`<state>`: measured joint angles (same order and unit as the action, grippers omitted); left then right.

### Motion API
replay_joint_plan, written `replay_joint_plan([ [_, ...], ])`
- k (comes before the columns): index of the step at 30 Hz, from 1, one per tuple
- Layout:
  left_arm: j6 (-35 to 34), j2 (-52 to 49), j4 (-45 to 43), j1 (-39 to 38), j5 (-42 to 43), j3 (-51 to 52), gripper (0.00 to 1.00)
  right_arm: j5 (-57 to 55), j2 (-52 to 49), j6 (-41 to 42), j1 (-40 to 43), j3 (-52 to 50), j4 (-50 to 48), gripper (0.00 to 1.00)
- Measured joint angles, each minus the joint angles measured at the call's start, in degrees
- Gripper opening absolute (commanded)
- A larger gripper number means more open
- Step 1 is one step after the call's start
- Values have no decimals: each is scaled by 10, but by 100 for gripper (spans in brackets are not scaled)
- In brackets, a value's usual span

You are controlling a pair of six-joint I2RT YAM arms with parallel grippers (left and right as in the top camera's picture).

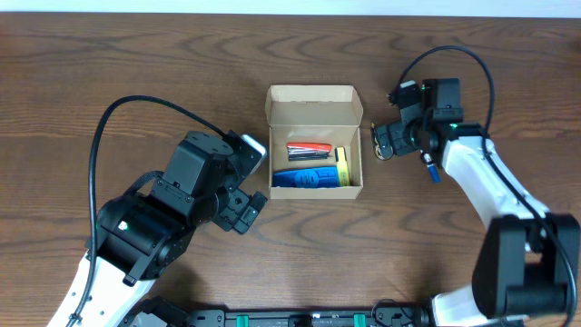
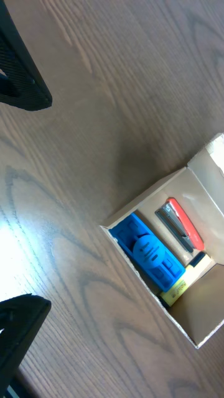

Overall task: Pack container
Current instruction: 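Reach right gripper down over the black-and-yellow correction tape, then grasp the correction tape with right gripper and lift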

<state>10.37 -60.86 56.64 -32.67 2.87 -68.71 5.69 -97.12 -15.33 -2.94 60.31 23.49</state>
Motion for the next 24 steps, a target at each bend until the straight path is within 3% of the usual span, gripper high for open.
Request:
replay_joint_plan([
  [14, 0, 0, 0, 0, 0, 0, 95, 17, -79, -12, 0, 0, -22, 98],
  [24, 0, 0, 0, 0, 0, 0, 95, 27, -83, -16, -2, 0, -6, 95],
])
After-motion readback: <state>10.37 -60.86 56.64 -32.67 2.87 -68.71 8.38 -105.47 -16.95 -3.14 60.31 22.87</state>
